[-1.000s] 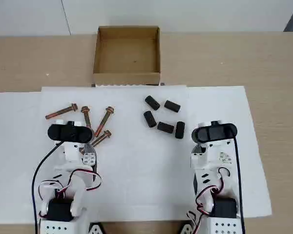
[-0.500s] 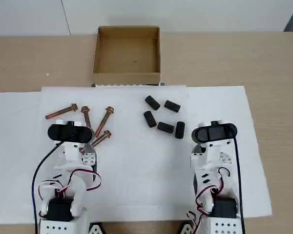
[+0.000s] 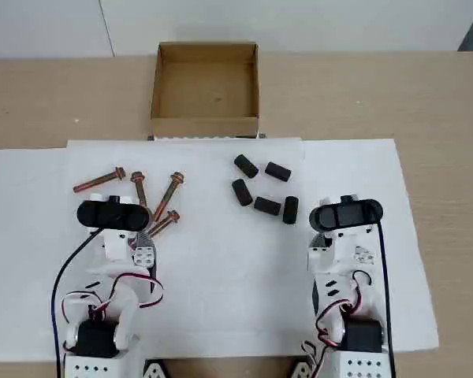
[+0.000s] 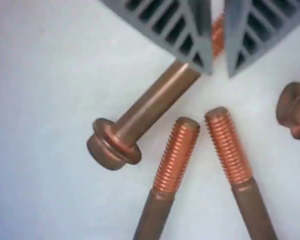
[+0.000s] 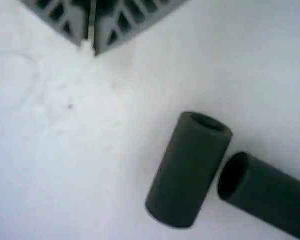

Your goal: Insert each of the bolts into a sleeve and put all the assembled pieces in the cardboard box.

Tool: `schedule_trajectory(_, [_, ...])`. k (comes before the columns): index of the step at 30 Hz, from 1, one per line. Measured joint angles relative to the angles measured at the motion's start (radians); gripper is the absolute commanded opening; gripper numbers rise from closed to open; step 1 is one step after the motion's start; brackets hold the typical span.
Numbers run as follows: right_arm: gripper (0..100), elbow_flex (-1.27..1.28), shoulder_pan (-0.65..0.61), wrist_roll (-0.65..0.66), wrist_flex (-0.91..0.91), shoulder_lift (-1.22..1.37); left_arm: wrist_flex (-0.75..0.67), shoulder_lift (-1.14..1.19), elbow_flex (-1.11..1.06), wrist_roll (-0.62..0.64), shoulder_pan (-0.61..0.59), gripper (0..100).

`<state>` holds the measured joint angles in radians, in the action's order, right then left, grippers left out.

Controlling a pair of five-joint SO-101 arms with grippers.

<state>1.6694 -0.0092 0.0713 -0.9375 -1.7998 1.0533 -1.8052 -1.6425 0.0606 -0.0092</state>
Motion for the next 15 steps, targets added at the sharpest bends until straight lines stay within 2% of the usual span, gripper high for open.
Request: schedule_trajectory(15, [0.3,0.0,-0.02,0.0,0.0,0.0,0.0,0.0,0.0,0.0,0.0,1])
